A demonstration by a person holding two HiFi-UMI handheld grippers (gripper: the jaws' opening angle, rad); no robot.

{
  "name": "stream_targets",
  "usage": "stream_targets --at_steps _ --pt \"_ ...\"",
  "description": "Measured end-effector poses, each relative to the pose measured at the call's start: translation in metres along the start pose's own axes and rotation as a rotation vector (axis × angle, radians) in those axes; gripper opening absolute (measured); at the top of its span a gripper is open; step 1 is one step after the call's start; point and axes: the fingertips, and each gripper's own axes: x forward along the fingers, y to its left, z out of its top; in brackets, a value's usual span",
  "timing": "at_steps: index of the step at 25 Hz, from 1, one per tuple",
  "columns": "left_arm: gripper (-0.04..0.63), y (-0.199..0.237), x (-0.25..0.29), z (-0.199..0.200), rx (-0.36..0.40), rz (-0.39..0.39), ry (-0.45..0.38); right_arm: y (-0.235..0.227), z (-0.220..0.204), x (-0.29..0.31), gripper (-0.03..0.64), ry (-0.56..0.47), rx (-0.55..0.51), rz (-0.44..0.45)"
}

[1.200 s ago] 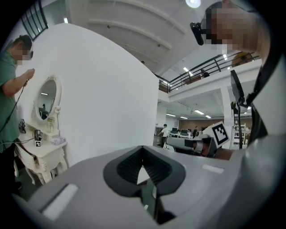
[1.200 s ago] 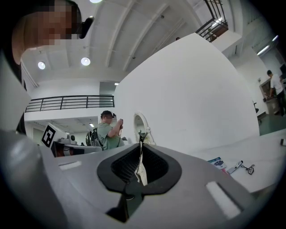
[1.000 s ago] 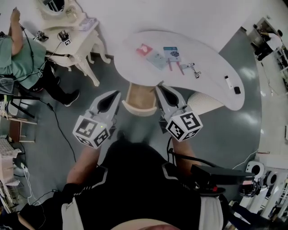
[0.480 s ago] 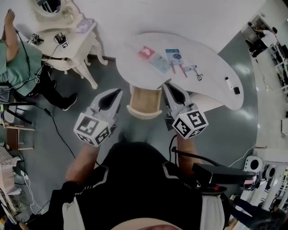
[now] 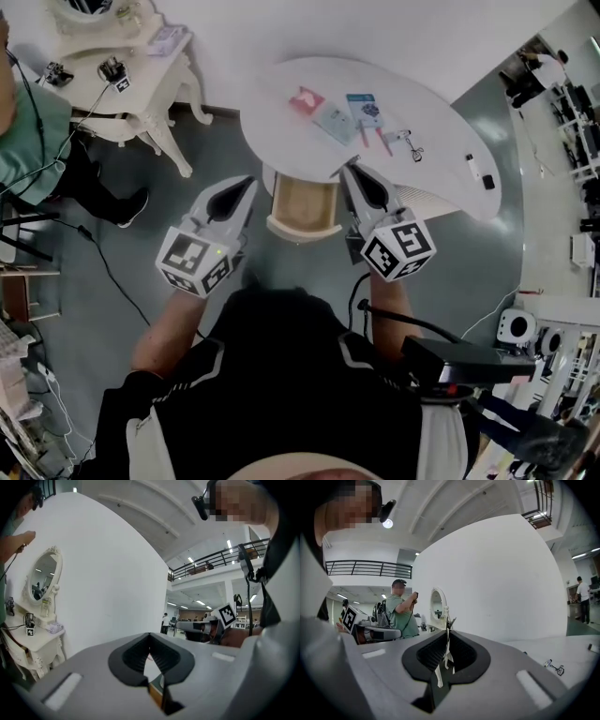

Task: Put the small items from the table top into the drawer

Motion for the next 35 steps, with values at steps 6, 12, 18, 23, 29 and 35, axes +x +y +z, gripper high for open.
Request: stream_targets --at_steps 6,12,18,23,29,35 --pt "0.000 0.026 -0.002 -0.007 -0.027 -0.008 0.004 0.010 -0.010 0.019 0.020 0.037 -0.002 0.011" --pt "0.000 0.041 0.007 -0.011 -0.016 0.023 0.016 -0.005 -0.039 0.034 0.020 0.115 0.002 0.026" --pt "0.000 0.050 0.026 -0.019 0.004 0.088 0.035 -0.025 -0.069 0.051 0.020 0.184 -0.024 0.126" --pt "0.000 0.044 0.039 -0.026 -0.004 0.134 0.049 -0.042 -0.095 0.059 0.020 0.255 -0.045 0.196" --pt "0.000 0.043 0.051 -0.044 -0.038 0.185 0.088 -0.050 -0.137 0.063 0.020 0.347 -0.083 0.291" --pt "0.000 0.049 0.051 -0.042 -0.054 0.247 0.073 -0.056 -0.180 0.064 0.020 0.429 -0.127 0.357"
